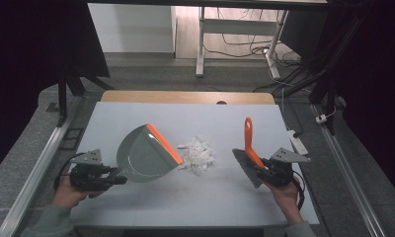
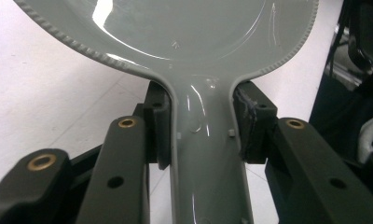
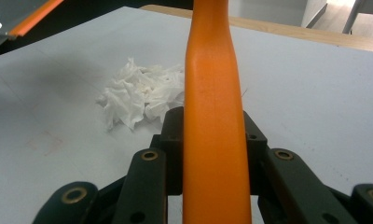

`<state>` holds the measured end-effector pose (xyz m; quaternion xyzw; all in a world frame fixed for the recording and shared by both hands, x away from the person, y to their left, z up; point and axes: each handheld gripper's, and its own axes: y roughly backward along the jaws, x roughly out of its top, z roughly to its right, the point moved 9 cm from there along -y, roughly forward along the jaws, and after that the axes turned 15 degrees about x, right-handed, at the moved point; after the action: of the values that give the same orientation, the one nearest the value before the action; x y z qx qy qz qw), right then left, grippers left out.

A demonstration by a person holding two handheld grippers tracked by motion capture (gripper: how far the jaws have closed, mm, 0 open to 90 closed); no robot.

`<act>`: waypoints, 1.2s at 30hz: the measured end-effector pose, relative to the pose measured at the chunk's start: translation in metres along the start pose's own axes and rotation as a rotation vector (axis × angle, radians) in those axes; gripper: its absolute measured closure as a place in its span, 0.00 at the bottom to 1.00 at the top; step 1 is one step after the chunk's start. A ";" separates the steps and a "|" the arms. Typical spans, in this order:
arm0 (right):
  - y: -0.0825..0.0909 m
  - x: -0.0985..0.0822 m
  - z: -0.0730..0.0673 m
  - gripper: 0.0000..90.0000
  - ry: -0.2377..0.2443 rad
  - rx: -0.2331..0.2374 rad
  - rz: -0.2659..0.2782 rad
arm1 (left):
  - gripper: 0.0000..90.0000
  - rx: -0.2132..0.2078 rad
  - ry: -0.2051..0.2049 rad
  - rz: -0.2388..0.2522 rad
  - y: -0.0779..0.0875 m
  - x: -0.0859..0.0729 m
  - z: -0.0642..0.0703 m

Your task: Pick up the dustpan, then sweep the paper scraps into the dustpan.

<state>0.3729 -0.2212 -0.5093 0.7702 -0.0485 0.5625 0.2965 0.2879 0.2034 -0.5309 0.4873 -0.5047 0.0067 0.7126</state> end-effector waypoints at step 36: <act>-0.023 0.015 -0.002 0.78 0.012 0.005 0.003 | 0.68 -0.046 -0.075 -0.185 -0.026 -0.024 0.013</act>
<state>0.3856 -0.1972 -0.5050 0.7674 -0.0466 0.5678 0.2942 0.2799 0.1922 -0.5664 0.5151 -0.4839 -0.0892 0.7018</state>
